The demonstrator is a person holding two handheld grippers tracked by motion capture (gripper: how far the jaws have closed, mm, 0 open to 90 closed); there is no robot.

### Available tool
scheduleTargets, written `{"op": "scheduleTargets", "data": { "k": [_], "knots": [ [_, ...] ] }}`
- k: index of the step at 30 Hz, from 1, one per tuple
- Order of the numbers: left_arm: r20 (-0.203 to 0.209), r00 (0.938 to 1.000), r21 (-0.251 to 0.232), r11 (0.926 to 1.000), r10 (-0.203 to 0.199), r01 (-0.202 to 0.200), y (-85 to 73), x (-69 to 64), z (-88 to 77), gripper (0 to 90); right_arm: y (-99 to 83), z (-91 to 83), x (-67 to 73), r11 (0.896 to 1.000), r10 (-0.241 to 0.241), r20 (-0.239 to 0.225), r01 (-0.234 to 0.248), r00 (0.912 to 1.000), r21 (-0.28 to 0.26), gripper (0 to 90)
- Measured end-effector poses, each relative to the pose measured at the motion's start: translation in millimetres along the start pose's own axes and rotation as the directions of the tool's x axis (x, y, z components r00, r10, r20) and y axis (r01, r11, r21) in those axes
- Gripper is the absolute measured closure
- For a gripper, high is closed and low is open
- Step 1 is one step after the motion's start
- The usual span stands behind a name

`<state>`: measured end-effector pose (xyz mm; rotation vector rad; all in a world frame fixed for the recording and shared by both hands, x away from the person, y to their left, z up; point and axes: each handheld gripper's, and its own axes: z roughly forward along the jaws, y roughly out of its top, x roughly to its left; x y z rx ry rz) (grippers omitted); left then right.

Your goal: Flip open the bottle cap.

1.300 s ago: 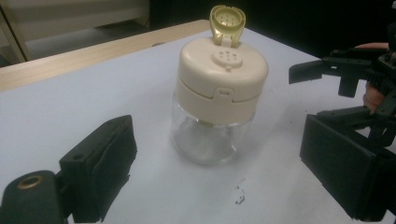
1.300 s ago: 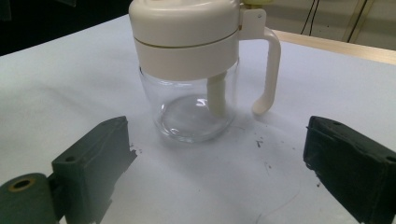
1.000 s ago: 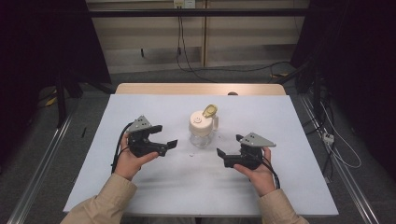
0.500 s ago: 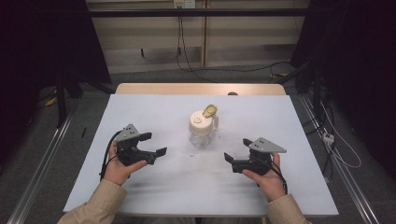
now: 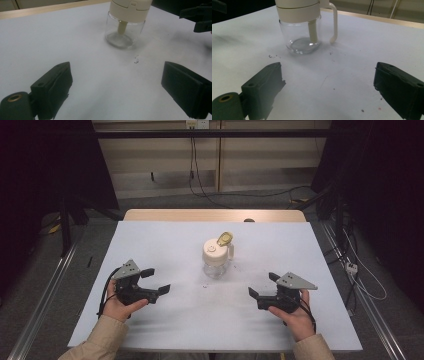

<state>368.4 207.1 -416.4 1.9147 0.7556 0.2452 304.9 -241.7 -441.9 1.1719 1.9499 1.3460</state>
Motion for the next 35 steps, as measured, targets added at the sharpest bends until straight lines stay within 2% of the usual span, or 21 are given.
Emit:
{"op": "scheduleTargets", "data": {
  "k": [13, 19, 22, 28, 35],
  "knots": [
    [-0.012, 0.9998, 0.014, 0.9998, -0.013, 0.013, -15.0, 4.1, -13.6, 9.3, -11.2, -17.9, -6.9, 1.000, 0.004, 0.019, -0.004, 0.9998, 0.014, 7.6],
    [-0.016, 0.9999, 0.025, 0.9997, -0.003, 0.004, -20.0, 4.4, -18.1, 9.2, -17.3, -26.3, -8.6, 0.999, -0.017, 0.027, 0.016, 0.9995, 0.027, 7.6],
    [-0.023, 0.9996, 0.023, 0.9996, -0.014, 0.014, -23.5, 6.2, -21.0, 9.2, -19.5, -29.4, -10.7, 1.000, -0.015, 0.029, 0.014, 0.9995, 0.027, 7.6],
    [-0.024, 0.9996, 0.017, 0.9997, -0.017, 0.018, -24.4, 6.9, -21.5, 9.0, -22.3, -31.9, -14.5, 1.000, 0.004, 0.041, -0.005, 0.9992, 0.024, 7.7],
    [-0.027, 0.9995, 0.017, 0.9997, -0.017, 0.017, -25.1, 7.0, -19.6, 8.3, -22.2, -30.7, -13.5, 1.000, -0.010, 0.038, 0.009, 0.9992, 0.028, 7.7]
  ]
}}
